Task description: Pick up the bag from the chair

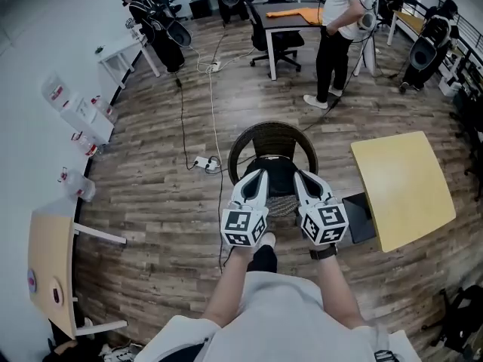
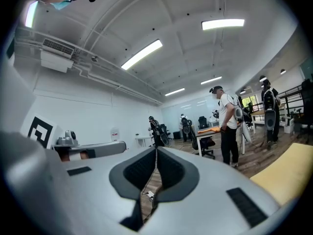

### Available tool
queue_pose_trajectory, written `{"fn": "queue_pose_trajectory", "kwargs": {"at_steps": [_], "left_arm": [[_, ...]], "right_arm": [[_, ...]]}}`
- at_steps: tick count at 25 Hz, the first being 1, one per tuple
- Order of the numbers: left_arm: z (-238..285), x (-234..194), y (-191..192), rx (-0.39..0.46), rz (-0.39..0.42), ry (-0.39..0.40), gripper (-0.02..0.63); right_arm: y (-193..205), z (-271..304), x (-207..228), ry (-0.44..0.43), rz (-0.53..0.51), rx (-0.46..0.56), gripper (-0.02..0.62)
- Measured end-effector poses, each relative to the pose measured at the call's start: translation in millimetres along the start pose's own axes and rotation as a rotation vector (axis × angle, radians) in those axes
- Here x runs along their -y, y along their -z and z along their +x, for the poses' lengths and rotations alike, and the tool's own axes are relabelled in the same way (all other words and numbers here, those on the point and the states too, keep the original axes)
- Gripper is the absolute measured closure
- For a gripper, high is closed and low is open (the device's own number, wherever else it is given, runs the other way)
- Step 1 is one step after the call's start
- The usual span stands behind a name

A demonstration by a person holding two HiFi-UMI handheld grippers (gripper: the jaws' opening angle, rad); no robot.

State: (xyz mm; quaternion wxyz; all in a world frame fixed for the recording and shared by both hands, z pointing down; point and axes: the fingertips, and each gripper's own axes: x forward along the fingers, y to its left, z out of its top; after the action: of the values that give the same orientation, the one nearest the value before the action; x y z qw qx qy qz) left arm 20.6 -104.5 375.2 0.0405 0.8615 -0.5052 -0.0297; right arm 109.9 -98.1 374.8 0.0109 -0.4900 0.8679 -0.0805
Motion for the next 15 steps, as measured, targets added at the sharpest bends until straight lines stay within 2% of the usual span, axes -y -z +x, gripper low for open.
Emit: {"fn": "queue_pose_trajectory", "kwargs": {"at_steps": [15], "left_arm": [[92.4,-82.0,11.2,-0.031,-0.035,0.054,0.598]], "right_arm": [[-0.1,110.5,38.0,0.065,-0.019,-0.058,0.583]]}}
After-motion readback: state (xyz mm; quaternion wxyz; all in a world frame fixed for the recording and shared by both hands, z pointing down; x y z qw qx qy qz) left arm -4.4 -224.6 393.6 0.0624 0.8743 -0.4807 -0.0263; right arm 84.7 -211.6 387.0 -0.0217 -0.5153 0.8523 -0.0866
